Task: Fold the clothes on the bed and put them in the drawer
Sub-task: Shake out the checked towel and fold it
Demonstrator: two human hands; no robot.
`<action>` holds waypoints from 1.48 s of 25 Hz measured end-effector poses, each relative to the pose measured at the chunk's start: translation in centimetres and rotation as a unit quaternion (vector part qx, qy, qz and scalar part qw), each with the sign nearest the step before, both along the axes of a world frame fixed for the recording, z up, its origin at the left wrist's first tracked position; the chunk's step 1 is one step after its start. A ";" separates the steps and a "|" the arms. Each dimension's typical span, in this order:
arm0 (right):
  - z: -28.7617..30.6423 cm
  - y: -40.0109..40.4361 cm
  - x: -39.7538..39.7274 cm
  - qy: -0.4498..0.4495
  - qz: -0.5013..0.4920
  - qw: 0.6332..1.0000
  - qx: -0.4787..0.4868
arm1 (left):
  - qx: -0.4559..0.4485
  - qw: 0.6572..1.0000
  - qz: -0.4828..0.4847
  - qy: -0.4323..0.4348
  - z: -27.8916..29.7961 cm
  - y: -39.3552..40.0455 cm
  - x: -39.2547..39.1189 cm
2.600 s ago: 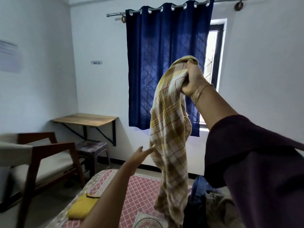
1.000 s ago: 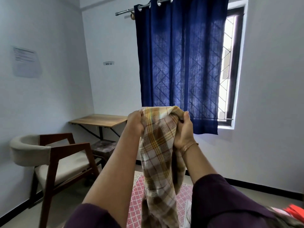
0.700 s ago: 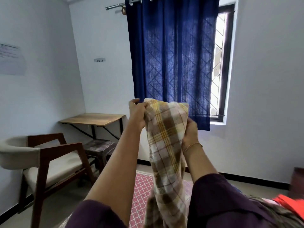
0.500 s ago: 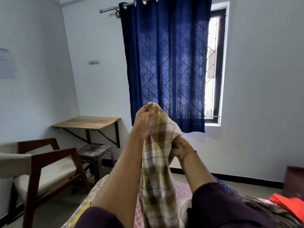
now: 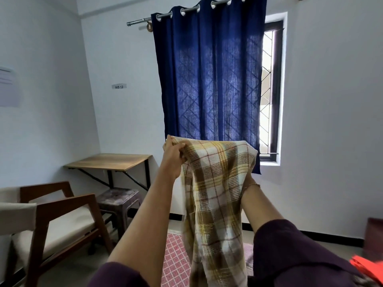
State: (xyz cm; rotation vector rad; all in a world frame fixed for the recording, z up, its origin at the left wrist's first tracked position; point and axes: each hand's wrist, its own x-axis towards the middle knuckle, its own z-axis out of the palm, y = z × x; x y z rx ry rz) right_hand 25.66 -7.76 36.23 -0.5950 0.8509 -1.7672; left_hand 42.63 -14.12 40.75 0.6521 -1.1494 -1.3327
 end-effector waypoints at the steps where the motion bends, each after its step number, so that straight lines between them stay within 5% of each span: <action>1: 0.1 -0.9 -0.7 -0.013 0.001 1.000 -0.010 | -0.004 1.000 0.010 0.003 -0.3 -0.4 0.0; 6: 1.8 0.5 -3.2 -0.039 0.018 0.997 -0.069 | 0.032 0.992 0.117 0.041 -0.5 -1.9 3.1; 9: 2.3 1.3 -4.6 -0.025 0.026 0.995 -0.094 | 0.081 0.981 0.041 0.172 -1.4 -2.7 5.2; 12: 2.7 0.7 -4.1 -0.009 0.040 0.990 -0.134 | 0.183 0.983 -0.002 -0.002 -5.7 -1.4 3.7; 15: 2.7 0.3 -3.0 -0.014 0.049 0.987 -0.155 | 0.267 0.944 -0.103 -0.164 -10.2 1.6 2.1; 17: 2.5 0.6 -3.1 -0.010 0.046 0.989 -0.139 | 0.226 0.960 -0.114 -0.116 -10.0 2.3 2.3; 21: 2.6 1.3 -5.5 0.027 0.038 0.996 -0.071 | 0.101 0.970 -0.097 0.200 -6.0 2.1 3.8; 26: 3.4 0.3 -7.7 0.205 -0.011 0.976 0.068 | 0.014 0.999 -0.044 -0.005 -1.2 3.6 4.2; 29: 3.6 0.6 -9.0 0.237 -0.089 0.965 0.063 | 0.029 0.999 0.043 -0.004 0.3 3.9 5.6; 31: 3.5 0.7 -9.2 0.170 -0.099 0.981 0.005 | 0.024 0.997 0.044 0.051 1.1 3.7 6.9; 34: 2.7 0.6 -8.0 -0.061 -0.038 0.992 -0.105 | 0.020 0.992 0.029 0.120 2.4 3.6 7.7; 37: -0.4 0.2 -4.4 -0.104 -0.018 0.994 0.016 | 0.021 0.988 0.022 0.148 2.8 3.0 8.4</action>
